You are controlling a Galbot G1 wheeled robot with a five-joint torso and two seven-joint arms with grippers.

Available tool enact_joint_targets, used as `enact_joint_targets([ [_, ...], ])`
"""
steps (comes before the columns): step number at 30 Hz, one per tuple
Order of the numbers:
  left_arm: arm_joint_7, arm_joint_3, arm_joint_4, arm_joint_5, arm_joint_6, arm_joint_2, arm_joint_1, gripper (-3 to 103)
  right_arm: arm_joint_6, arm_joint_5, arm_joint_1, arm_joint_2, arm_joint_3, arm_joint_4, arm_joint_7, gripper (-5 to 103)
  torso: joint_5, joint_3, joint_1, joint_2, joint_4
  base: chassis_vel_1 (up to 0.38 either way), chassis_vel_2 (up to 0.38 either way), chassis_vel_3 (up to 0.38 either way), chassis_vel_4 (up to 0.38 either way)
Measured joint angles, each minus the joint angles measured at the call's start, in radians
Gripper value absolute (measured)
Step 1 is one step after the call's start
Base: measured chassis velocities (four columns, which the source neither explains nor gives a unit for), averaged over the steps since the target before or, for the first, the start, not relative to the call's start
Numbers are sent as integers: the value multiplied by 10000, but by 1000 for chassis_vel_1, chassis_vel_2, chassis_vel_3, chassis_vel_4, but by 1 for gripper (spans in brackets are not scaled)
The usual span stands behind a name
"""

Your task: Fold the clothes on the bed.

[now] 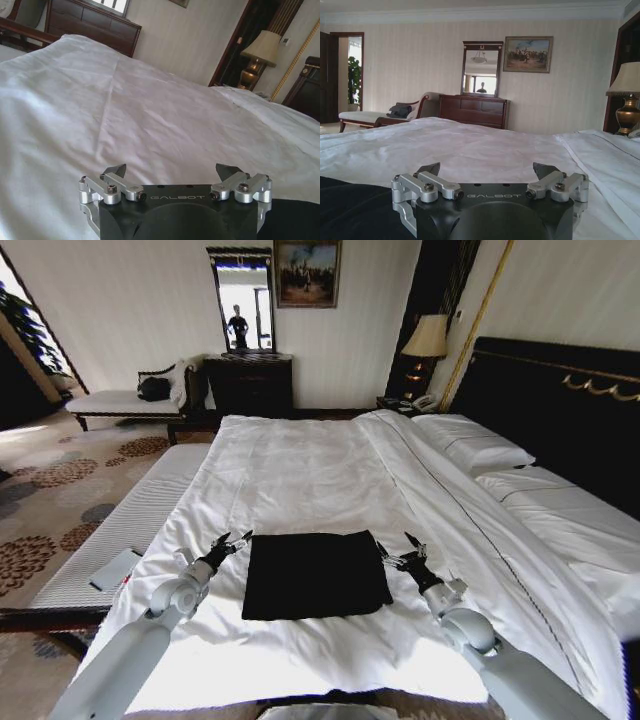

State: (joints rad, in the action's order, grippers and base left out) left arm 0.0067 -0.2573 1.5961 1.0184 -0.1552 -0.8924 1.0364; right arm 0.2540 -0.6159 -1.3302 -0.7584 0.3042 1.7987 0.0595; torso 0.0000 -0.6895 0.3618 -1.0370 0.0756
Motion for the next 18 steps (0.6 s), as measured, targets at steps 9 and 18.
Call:
enact_joint_targets([
  [9,4,1311,-1291,-44,-103,-904,-1353,100,-33,-53,297,45,-246,-500,97,100,2,1,0,0,4,0,0,0,0],
  [18,5,1812,-2274,471,-462,-1414,-2000,100,-52,-233,1057,10,-742,-1201,256,100,1,1,0,-1,-2,0,0,0,0],
])
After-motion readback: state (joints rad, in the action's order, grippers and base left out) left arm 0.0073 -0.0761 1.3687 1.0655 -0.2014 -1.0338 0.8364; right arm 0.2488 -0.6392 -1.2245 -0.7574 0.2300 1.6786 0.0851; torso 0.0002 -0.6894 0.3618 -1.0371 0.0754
